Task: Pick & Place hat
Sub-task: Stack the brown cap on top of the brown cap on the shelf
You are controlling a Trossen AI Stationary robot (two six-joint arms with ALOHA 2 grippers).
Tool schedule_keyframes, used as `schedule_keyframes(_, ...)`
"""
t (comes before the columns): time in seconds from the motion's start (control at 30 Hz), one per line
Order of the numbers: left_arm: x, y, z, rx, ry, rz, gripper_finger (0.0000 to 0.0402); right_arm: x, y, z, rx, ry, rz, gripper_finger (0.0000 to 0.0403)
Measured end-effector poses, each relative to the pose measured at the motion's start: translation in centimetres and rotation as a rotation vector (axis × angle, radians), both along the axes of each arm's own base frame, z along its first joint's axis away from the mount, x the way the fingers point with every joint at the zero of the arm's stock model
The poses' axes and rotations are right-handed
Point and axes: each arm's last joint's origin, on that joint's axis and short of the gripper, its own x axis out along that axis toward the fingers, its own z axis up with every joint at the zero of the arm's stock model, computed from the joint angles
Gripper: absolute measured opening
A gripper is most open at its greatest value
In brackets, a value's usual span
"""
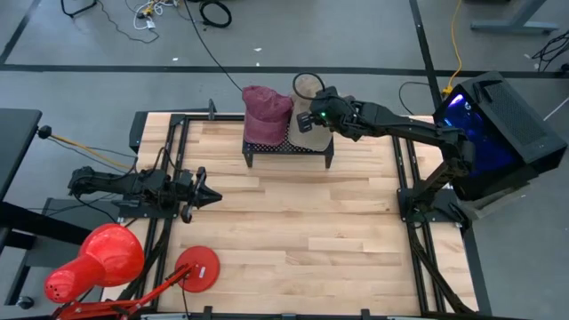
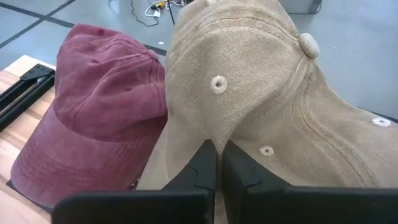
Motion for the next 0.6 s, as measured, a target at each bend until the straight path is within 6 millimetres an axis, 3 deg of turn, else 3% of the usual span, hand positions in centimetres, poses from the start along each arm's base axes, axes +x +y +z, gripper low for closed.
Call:
schedule_keyframes(0.37, 0.0, 0.0, 0.0, 0.0, 0.0, 0.0, 0.0039, 0.03, -0.04, 0.12, -0.018, 0.0, -0.003, 0.001)
schedule_keyframes(0.6, 0.0, 0.0, 0.01, 0.0, 0.0, 0.0, 0.0039, 0.03, -0.02, 0.11, -0.016, 0.0, 0.0, 0.0044)
